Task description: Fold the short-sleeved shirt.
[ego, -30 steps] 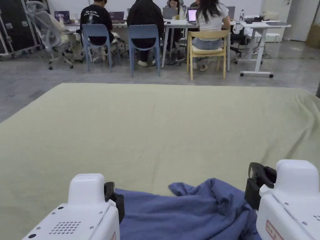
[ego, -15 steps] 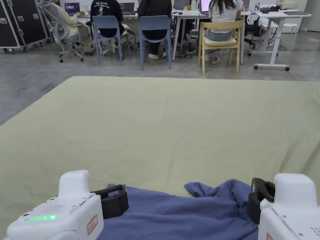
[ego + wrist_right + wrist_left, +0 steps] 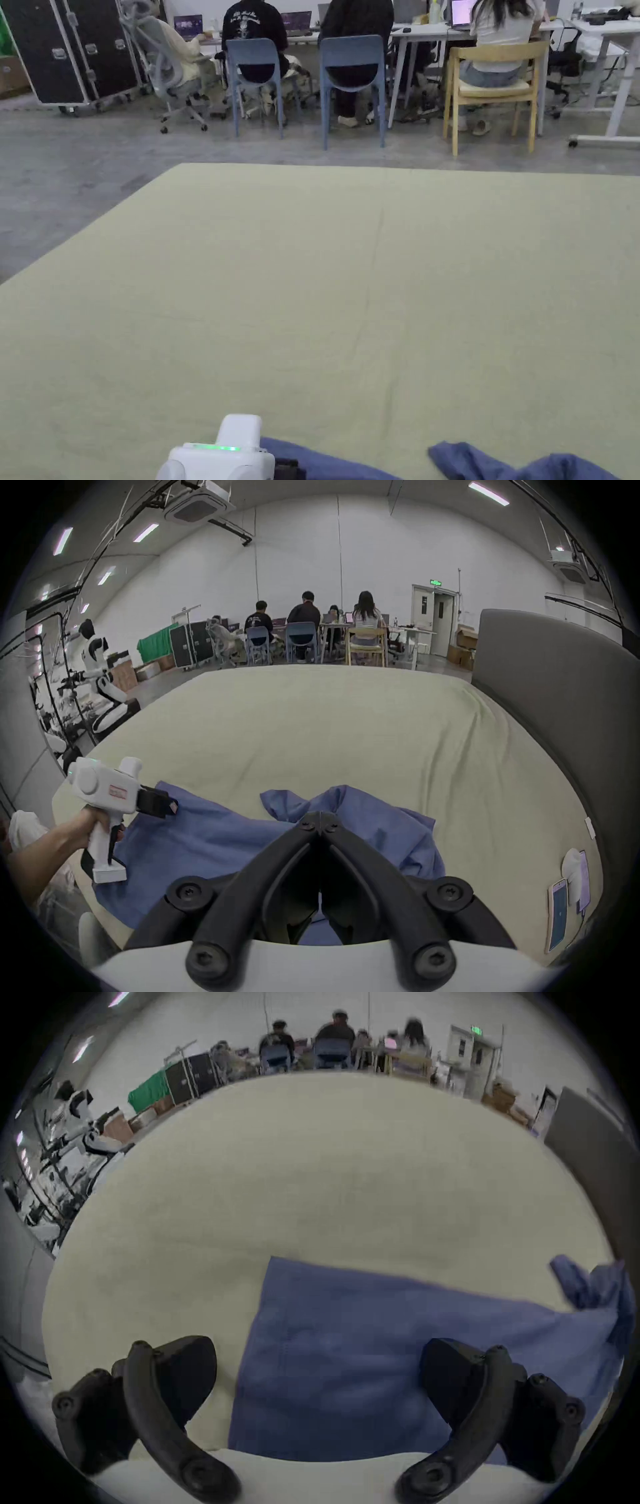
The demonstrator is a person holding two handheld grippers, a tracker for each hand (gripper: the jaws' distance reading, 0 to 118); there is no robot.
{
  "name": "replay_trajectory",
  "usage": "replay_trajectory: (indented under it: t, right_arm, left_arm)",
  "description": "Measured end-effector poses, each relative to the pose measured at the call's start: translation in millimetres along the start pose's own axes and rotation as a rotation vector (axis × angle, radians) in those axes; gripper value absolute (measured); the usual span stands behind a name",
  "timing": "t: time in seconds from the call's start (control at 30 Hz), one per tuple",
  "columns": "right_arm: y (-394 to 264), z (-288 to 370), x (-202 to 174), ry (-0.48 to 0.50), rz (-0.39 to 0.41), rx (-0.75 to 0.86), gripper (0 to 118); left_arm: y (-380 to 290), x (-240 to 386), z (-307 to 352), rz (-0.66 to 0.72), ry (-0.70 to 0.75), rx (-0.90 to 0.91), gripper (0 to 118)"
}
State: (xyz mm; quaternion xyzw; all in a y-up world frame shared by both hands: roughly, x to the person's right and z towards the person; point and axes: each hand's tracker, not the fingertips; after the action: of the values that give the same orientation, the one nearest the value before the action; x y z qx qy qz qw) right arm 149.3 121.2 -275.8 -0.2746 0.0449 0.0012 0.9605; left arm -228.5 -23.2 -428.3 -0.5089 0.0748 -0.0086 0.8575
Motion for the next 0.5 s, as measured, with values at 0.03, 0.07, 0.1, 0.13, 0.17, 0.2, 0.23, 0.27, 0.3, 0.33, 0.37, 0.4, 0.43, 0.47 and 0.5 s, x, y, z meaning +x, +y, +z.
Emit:
replay_trajectory:
  t: [0.03,0.07,0.1,0.13,0.17,0.2,0.23,0.27,0.3,0.33,0.37,0.4,0.43,0.47,0.5]
  right_arm:
    - [1,-2,1,0.003,-0.001,-0.002,2]
    - [1,-3,0,0.002,-0.001,-0.003,2]
    - [1,-3,0,-0.002,0.000,-0.002,2]
    - [2,-4,1,-0.002,0.002,-0.001,2]
    - [2,-5,1,-0.002,0.003,-0.003,2]
    - [1,-5,1,0.000,0.003,-0.005,2]
    - [1,-4,2,0.003,0.003,-0.006,2]
    - [0,-2,3,0.004,0.003,-0.006,2]
    - [0,0,3,0.000,0.001,-0.004,2]
    - [0,3,6,-0.004,-0.004,-0.003,2]
    - [1,4,8,-0.005,-0.012,-0.003,2]
    - [1,4,11,-0.006,-0.022,-0.004,2]
    - [3,6,14,-0.010,-0.034,-0.003,2]
    - [3,8,19,-0.014,-0.044,-0.001,2]
    - [4,11,24,-0.023,-0.058,0.004,2]
  left_arm:
    - [-5,-3,1,0.030,-0.032,0.051,118]
    - [-6,-5,5,0.071,-0.039,0.090,118]
    - [-11,-4,10,0.056,-0.035,0.083,118]
    - [-14,-4,11,0.049,-0.036,0.097,118]
    - [-15,-3,12,0.050,-0.035,0.099,113]
    - [-15,-2,15,0.050,-0.037,0.100,103]
    - [-12,1,20,0.050,-0.041,0.102,76]
    - [-12,4,26,0.052,-0.042,0.119,76]
    - [-13,7,32,0.041,-0.057,0.164,65]
    - [-13,11,34,0.030,-0.123,0.185,38]
    - [-12,15,33,0.020,-0.137,0.179,2]
    - [-10,21,31,0.000,-0.079,0.145,1]
    - [-8,22,29,-0.016,-0.057,0.136,1]
    - [-8,21,30,-0.010,-0.069,0.143,1]
    - [-8,17,27,0.010,-0.081,0.144,1]
